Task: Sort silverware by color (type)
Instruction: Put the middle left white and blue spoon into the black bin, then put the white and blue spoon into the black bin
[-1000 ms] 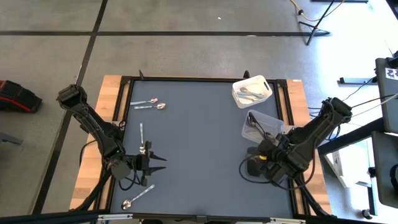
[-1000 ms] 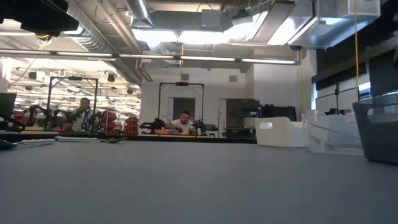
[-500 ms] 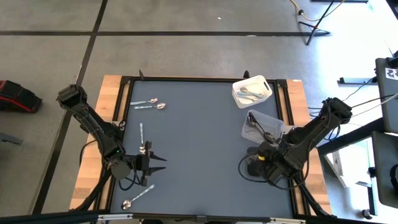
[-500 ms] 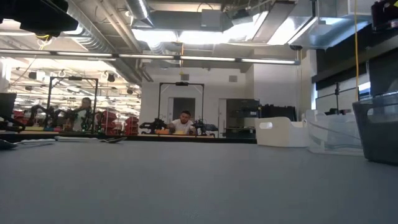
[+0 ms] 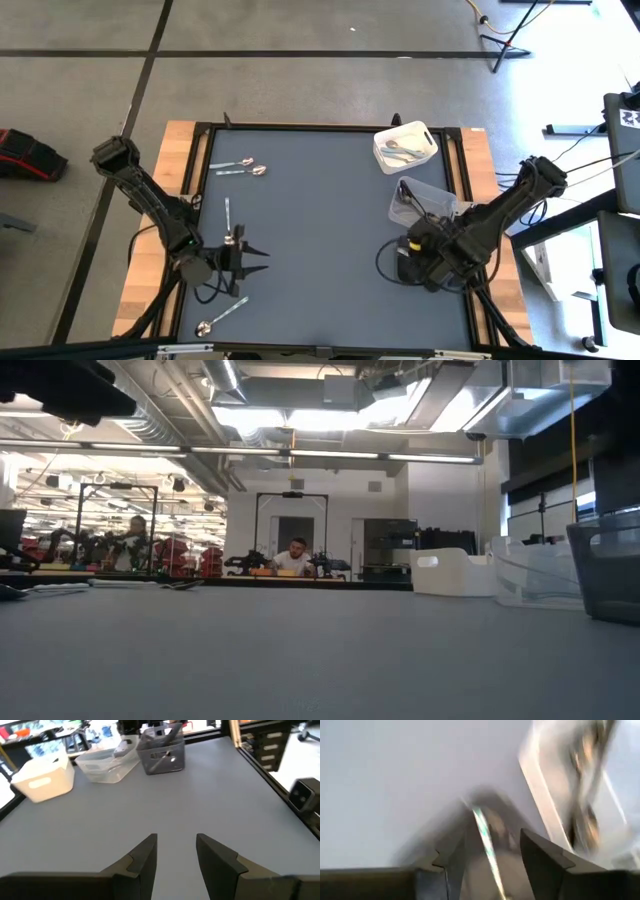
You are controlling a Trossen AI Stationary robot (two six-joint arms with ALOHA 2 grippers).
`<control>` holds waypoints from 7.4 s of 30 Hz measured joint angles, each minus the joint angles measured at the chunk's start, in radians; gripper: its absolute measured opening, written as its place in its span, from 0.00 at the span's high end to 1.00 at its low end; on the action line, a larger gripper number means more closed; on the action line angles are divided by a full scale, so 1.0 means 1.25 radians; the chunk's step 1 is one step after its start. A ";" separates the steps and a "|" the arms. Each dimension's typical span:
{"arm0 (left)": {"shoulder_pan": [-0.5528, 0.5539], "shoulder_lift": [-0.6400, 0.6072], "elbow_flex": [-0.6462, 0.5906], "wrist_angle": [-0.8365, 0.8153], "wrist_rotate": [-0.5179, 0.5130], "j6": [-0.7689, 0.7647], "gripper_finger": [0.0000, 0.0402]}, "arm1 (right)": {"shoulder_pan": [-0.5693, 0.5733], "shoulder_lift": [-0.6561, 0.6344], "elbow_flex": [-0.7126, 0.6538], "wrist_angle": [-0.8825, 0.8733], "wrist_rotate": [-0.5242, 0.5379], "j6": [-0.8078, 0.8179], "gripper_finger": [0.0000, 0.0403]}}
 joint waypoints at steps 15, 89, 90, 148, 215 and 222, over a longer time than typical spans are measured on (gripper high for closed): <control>0.075 -0.021 0.035 -0.317 0.090 -0.292 0.67 | -0.124 0.082 -0.019 0.752 0.427 -0.741 0.57; 0.241 0.177 0.151 -0.893 0.335 -0.821 0.69 | -0.215 0.209 -0.022 0.923 0.323 -0.811 0.57; 0.231 0.177 0.151 -0.896 0.337 -0.833 0.69 | -0.215 0.209 -0.022 0.923 0.322 -0.811 0.57; 0.135 0.171 0.059 -0.727 0.267 -0.836 0.79 | -0.215 0.231 -0.022 0.971 0.267 -0.799 0.57; 0.041 0.110 -0.056 -0.522 0.268 -0.723 0.85 | -0.215 0.234 -0.020 1.028 0.225 -0.821 0.57; 0.024 0.113 -0.047 -0.479 0.222 -0.601 0.95 | -0.215 0.271 -0.020 1.134 0.209 -0.929 0.57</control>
